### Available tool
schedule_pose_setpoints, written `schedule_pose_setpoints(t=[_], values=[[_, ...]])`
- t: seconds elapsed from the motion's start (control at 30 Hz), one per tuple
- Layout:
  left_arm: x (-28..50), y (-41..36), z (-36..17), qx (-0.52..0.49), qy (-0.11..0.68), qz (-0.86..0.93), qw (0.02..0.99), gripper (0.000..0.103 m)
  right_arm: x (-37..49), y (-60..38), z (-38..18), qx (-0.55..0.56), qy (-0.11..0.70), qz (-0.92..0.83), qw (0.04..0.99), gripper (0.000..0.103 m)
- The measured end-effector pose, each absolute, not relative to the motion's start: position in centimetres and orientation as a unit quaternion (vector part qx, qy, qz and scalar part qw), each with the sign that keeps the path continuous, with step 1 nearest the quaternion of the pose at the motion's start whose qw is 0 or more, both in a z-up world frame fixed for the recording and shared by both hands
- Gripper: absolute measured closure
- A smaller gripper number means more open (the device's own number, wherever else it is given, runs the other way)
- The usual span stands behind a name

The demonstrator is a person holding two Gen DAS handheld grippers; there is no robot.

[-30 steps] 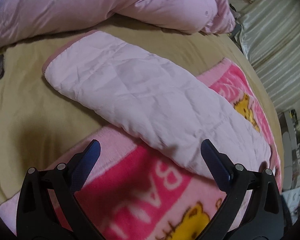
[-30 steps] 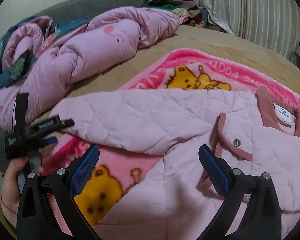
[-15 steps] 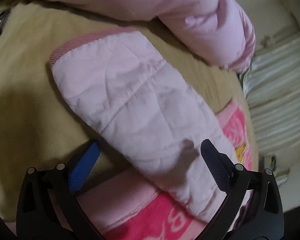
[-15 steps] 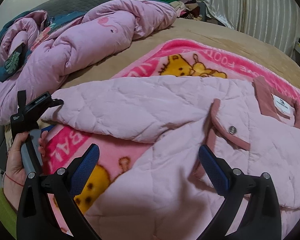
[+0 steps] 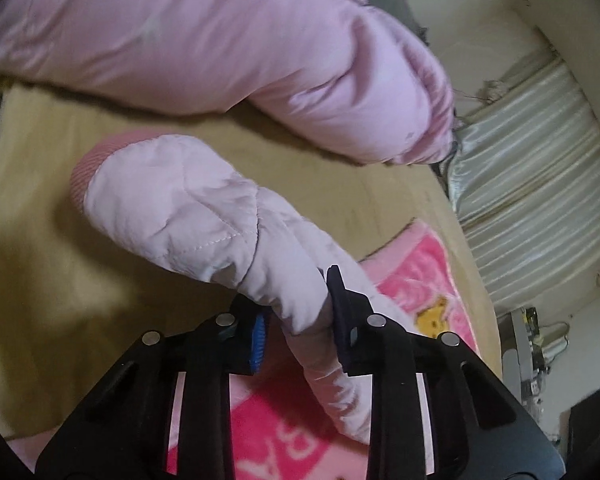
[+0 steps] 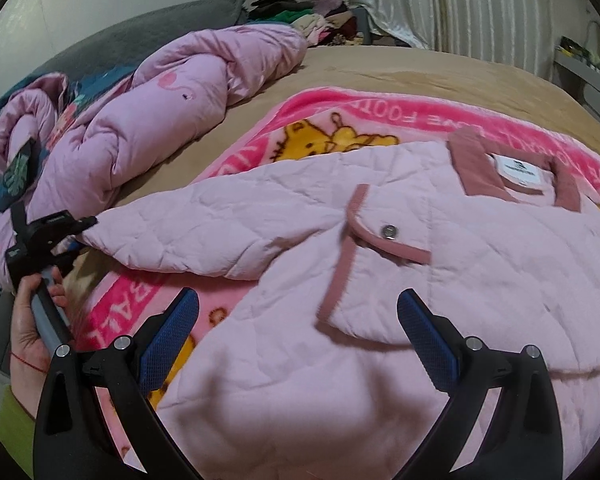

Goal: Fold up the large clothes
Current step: 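Grasp the other sleeve cuff with the left tool and lift it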

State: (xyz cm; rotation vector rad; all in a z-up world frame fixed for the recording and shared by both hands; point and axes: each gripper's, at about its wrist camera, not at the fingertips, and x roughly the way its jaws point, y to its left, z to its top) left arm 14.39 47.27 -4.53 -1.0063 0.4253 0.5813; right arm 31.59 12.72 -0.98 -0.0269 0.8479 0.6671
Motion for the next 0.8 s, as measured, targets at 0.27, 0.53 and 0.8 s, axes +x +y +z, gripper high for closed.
schedule_pose_setpoints(t=[0.27,0.53,0.8], values=[[14.0,44.0,0.9,-0.427,0.173,0.242,0.854,0.089,30.9,7.7,0.0,0.012,0.388,0.285,0.877,0.004],[15.4,40.1,5.2,-0.383,0.157,0.209,0.886,0.090,30.9,3.2,0.1,0.036,0.384,0.256,0.886,0.004],[17.3,35.3,8.0,-0.324,0.152,0.165,0.919,0.090,31.0,-0.5,-0.1,0.053,0.382,0.230,0.894,0.004]])
